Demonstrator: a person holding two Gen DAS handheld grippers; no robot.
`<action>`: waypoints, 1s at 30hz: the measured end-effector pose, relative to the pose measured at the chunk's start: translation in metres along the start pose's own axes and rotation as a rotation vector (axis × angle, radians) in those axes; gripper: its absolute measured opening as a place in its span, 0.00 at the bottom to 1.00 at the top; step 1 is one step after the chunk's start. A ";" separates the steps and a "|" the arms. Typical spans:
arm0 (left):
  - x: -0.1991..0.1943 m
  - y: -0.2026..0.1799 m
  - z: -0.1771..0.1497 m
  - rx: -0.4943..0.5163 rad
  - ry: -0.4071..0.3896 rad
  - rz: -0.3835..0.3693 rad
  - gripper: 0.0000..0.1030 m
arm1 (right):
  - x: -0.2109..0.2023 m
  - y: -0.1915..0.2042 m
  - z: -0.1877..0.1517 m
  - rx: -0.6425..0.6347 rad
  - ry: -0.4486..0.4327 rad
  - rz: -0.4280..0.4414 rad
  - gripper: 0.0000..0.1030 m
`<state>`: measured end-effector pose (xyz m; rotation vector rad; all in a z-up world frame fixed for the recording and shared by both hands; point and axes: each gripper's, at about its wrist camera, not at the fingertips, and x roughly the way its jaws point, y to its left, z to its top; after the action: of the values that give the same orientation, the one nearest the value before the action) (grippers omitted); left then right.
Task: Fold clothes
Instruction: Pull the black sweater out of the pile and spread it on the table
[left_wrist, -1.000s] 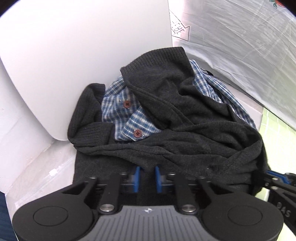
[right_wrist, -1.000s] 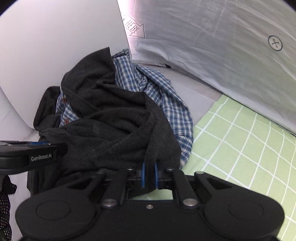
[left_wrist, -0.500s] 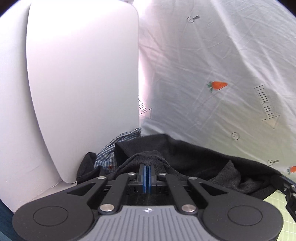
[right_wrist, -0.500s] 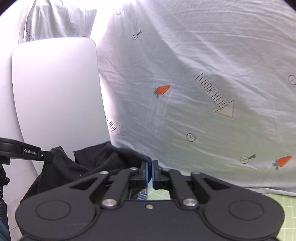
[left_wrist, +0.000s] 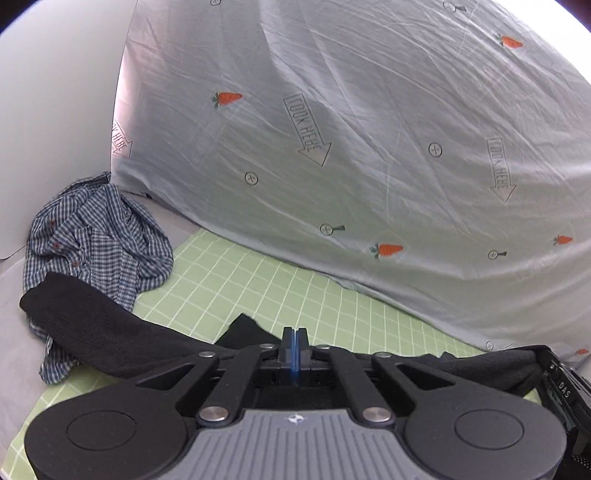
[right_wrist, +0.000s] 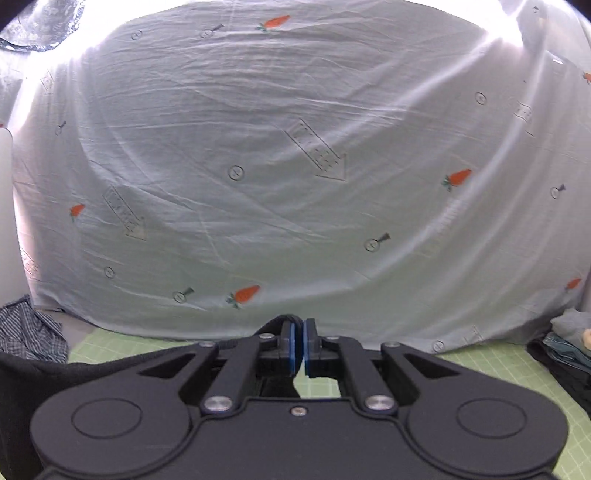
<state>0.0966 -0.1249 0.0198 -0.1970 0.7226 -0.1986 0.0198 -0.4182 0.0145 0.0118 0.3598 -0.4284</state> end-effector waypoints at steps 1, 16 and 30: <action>0.003 -0.005 -0.010 0.022 0.017 0.049 0.00 | 0.001 -0.015 -0.012 -0.002 0.048 -0.026 0.04; -0.002 -0.022 -0.080 -0.007 0.213 0.170 0.16 | 0.008 -0.100 -0.106 0.103 0.447 -0.072 0.49; 0.045 -0.030 -0.084 0.034 0.297 0.274 0.80 | 0.032 -0.076 -0.160 0.172 0.704 0.190 0.98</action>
<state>0.0694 -0.1740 -0.0628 -0.0337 1.0310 0.0227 -0.0381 -0.4869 -0.1412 0.3695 1.0050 -0.2533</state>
